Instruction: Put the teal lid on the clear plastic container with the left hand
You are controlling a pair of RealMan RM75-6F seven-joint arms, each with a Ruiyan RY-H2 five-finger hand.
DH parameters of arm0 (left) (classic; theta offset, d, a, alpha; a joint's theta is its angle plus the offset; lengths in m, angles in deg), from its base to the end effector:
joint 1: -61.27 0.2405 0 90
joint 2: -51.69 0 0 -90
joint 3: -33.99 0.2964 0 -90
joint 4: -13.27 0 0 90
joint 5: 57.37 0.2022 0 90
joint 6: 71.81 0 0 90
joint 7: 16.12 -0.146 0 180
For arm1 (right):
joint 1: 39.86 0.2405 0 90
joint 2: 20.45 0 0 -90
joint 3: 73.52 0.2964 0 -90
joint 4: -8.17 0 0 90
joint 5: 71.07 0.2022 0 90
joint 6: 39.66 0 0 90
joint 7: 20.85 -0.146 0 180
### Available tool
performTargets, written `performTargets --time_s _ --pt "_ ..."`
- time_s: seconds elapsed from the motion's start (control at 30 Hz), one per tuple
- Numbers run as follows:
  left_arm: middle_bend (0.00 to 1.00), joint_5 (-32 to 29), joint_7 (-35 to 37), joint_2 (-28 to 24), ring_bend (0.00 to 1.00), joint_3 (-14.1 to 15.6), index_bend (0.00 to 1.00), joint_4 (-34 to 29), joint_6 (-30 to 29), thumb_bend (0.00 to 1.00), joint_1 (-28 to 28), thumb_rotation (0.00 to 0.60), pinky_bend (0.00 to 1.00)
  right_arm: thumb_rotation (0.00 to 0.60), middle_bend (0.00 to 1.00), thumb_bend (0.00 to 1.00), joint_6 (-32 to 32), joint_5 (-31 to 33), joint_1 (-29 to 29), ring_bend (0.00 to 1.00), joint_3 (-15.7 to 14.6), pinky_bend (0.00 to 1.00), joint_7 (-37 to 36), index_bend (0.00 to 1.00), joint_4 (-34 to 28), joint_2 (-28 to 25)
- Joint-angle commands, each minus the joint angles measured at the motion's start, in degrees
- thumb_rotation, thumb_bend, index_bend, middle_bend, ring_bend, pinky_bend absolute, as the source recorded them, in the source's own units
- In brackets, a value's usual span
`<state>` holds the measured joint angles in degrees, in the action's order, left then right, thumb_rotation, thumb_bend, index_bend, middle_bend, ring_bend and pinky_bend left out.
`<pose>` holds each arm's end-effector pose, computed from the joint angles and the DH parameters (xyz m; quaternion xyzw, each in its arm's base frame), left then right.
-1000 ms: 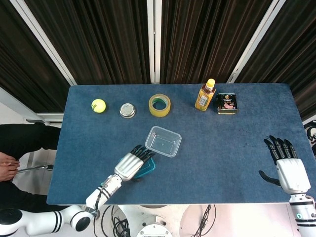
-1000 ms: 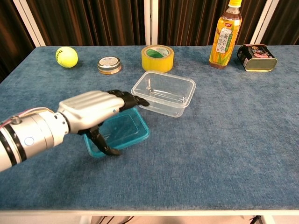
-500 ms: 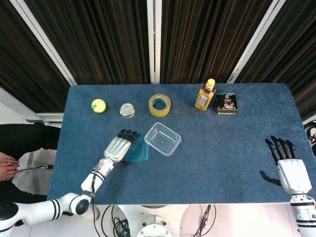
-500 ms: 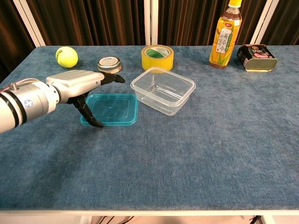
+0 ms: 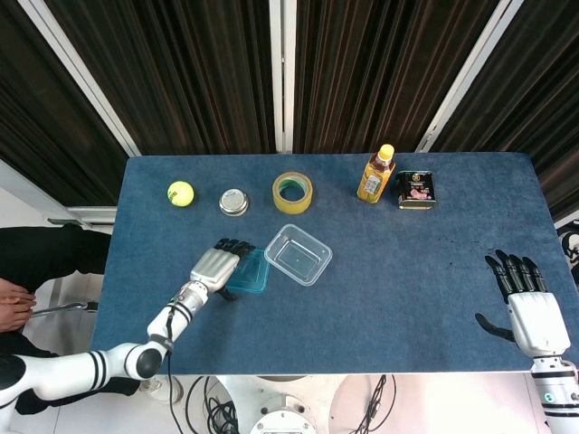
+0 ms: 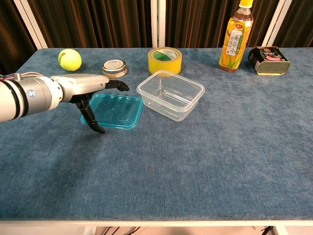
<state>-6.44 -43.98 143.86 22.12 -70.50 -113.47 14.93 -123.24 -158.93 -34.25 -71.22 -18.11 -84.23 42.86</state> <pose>-0.1640 0.3689 -0.0549 -0.7829 -0.4295 -0.2824 0.3507 -0.3402 -0.1878 0.1820 0.6247 -0.3678 0.3706 0.5807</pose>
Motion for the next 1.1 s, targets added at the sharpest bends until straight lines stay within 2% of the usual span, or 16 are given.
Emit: performTargets --time_s 0.03,0.5,0.73,1.1 --pt "0.04 -3.4 -1.7 0.4 0.0 0.8 0.09 0.5 0.2 0.0 -2.1 0.6 0.0 0.6 0.0 0.1 -0.1 0.1 -0.2 0.0 0.0 0.0 -0.2 0.0 0.2 0.0" --pt "0.06 -14.8 -4.4 -1.0 0.0 2.7 0.12 -1.3 -1.7 0.0 -7.5 0.6 0.0 0.6 0.0 0.1 0.3 0.6 -0.3 0.0 -0.1 0.0 -2.0 0.0 2.0 0.6" --pt "0.05 -23.2 -12.8 0.4 0.0 4.6 0.12 -2.3 -7.5 0.0 -12.1 0.6 0.01 0.6 0.0 0.1 0.8 0.9 -0.2 0.0 0.0 0.0 -2.6 0.0 2.7 0.8" --pt "0.02 -35.5 -21.4 2.3 0.0 6.0 0.12 -1.5 -9.6 0.0 -18.3 0.6 0.02 0.6 0.0 0.1 0.9 1.1 -0.4 0.0 -0.1 0.0 -4.0 0.0 3.9 1.0"
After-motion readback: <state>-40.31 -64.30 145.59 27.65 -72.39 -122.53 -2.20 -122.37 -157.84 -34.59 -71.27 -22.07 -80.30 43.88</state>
